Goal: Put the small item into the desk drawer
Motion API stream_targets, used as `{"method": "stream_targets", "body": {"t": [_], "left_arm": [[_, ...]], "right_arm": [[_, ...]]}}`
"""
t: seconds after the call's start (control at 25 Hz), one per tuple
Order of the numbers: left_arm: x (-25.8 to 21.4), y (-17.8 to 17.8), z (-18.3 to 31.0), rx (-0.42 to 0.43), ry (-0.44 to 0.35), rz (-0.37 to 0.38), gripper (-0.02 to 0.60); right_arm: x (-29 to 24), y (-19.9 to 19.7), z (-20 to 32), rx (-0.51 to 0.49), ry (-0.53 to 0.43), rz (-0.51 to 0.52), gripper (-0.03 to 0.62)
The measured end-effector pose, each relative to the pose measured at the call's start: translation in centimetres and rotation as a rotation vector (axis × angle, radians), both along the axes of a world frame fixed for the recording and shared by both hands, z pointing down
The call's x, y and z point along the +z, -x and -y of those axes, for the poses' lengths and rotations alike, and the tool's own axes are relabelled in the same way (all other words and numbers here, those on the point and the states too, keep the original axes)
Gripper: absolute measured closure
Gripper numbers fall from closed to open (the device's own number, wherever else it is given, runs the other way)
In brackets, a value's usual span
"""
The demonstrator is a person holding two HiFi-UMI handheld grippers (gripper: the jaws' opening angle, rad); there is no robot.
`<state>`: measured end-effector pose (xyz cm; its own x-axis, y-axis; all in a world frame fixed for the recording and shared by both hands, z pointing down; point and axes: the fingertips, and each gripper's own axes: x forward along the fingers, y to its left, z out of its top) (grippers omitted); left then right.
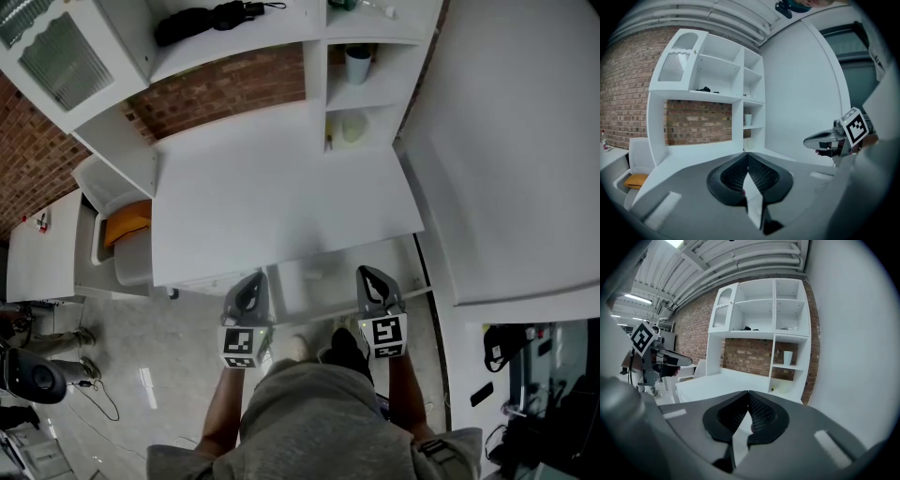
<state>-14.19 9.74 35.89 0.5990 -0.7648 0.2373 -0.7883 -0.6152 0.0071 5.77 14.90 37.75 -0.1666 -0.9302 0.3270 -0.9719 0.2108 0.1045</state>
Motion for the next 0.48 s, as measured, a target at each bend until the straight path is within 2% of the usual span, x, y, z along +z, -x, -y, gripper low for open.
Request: {"method": "stream_targets", "body": {"t": [0.48], "left_arm": [[0.2,-0.43,-0.02,0.007,0.003,0.001,0.569]], "right_arm": [[-0.29,0.22,0.32,-0.01,-0.011,-0.006,0.591]]}}
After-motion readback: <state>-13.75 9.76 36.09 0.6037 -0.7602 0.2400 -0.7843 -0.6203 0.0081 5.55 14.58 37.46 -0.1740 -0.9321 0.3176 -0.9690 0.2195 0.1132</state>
